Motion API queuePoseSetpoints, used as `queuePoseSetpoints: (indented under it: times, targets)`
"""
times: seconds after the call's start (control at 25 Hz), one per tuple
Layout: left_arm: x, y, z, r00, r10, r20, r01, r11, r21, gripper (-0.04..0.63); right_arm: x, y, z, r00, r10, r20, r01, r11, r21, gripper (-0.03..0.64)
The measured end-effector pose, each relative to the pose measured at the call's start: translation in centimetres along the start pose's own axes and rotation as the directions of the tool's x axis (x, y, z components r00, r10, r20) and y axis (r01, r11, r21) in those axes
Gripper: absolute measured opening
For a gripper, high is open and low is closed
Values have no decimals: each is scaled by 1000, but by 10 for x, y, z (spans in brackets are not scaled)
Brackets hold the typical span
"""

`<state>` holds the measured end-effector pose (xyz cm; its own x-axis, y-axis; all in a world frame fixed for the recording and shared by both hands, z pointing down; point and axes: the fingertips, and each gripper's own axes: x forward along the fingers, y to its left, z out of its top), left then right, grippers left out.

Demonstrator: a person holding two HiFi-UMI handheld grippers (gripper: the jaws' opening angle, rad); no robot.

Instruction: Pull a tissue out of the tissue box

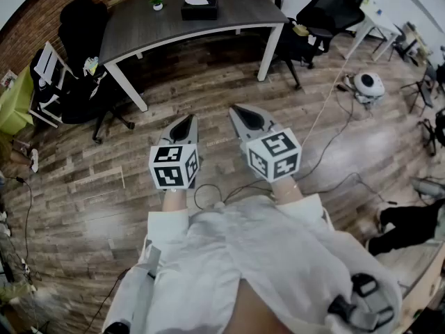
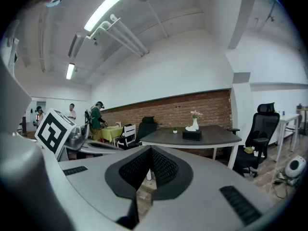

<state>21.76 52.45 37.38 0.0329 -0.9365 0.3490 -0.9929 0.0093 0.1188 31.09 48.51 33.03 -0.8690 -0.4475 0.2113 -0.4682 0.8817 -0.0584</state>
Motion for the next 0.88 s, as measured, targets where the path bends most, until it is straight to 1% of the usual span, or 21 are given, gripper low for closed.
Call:
queuePoseSetpoints:
  times: [0.16, 0.44, 0.64, 0.72, 0.8, 0.88]
  targets:
    - [4, 5, -1, 1000, 3, -14, -2, 1000, 12, 5, 6, -3, -9, 1000, -11, -24, 11, 1000, 11, 0]
    - [10, 7, -10, 999, -18, -41, 18, 1000, 0, 5, 7, -4, -14, 999, -28, -39, 29, 999, 21, 0]
    - [11, 7, -9, 999, -45, -27, 45, 999, 5, 5, 13, 1, -16, 999, -36, -36, 37, 999, 24, 0]
    - [9, 8, -9, 998, -66, -4, 66, 998, 5, 5, 17, 9, -10, 1000, -23, -4, 23, 999, 33, 0]
    - [4, 5, -10, 994, -105, 18, 105, 994, 8, 5, 17, 20, -7, 1000, 10, 23, -11, 999, 44, 0]
    - [2, 1, -10, 989, -146, 32, 146, 989, 15, 5, 17, 26, -9, 999, 40, 27, -42, 997, 61, 0]
